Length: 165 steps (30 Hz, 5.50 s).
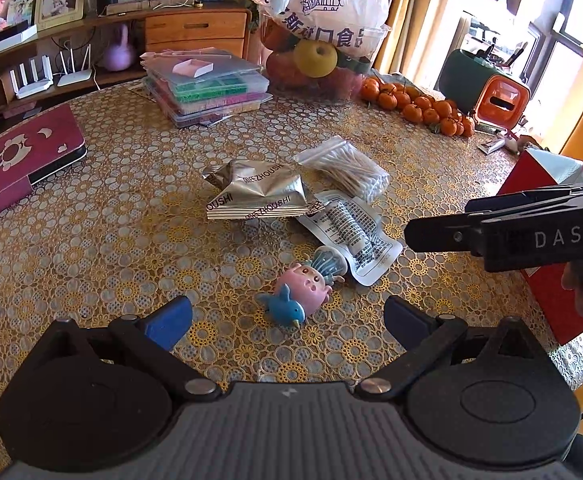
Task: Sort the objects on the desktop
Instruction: 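Grasp the pink pig toy with the left tool while the right tool grasps the printed white sachet, then carry the pig toy with the left tool while the right tool carries the sachet to the shoebox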
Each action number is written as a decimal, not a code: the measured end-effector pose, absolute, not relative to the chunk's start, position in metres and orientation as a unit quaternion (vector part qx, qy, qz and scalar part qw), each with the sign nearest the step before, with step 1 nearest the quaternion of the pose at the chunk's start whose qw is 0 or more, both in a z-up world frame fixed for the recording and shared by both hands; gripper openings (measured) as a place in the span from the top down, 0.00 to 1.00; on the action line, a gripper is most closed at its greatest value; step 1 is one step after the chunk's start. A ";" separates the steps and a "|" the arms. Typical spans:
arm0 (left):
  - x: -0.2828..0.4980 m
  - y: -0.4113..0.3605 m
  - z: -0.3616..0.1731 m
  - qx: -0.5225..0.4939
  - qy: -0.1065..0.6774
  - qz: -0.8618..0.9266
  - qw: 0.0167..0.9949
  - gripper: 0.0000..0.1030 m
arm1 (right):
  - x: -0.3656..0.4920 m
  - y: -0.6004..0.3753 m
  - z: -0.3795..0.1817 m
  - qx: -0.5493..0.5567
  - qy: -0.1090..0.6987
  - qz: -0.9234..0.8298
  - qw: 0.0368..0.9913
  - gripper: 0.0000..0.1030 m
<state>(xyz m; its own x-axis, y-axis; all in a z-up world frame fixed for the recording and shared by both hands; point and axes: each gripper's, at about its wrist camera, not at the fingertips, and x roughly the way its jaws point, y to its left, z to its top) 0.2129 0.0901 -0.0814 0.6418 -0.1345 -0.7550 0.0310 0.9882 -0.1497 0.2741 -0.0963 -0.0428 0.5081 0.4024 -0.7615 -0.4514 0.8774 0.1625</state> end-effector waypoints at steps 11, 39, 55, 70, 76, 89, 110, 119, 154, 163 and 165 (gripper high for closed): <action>0.228 0.089 -0.096 -0.056 0.427 -0.063 0.901 0.01 | 0.302 -0.069 -0.068 -0.047 0.449 0.249 0.857 0.15; 0.245 0.084 -0.114 -0.041 0.429 -0.077 0.899 0.37 | 0.321 -0.041 -0.097 -0.091 0.460 0.238 0.850 0.23; 0.242 0.081 -0.115 -0.029 0.419 -0.088 0.903 0.49 | 0.320 -0.041 -0.095 -0.099 0.451 0.240 0.854 0.42; 0.235 0.081 -0.112 -0.036 0.424 -0.086 0.901 0.50 | 0.308 -0.057 -0.087 -0.087 0.451 0.242 0.855 0.43; 0.228 0.080 -0.107 -0.036 0.424 -0.082 0.901 0.50 | 0.298 -0.063 -0.079 -0.081 0.449 0.241 0.857 0.43; 0.213 0.074 -0.103 -0.039 0.427 -0.079 0.900 0.52 | 0.269 -0.088 -0.060 -0.059 0.441 0.240 0.863 0.43; 0.183 0.057 -0.062 -0.048 0.412 -0.093 0.905 0.52 | 0.216 -0.128 -0.021 -0.035 0.417 0.234 0.878 0.43; 0.168 0.038 -0.032 -0.041 0.389 -0.107 0.914 0.52 | 0.193 -0.151 0.007 -0.031 0.391 0.229 0.891 0.43; 0.170 -0.100 0.038 0.006 0.342 -0.212 0.916 0.52 | 0.159 -0.292 0.064 -0.034 0.328 0.132 0.935 0.43; 0.185 -0.141 0.040 0.029 0.343 -0.235 0.909 0.52 | 0.170 -0.334 0.061 -0.028 0.329 0.099 0.939 0.43; 0.190 -0.150 0.037 0.032 0.347 -0.237 0.907 0.52 | 0.174 -0.343 0.058 -0.027 0.330 0.093 0.939 0.43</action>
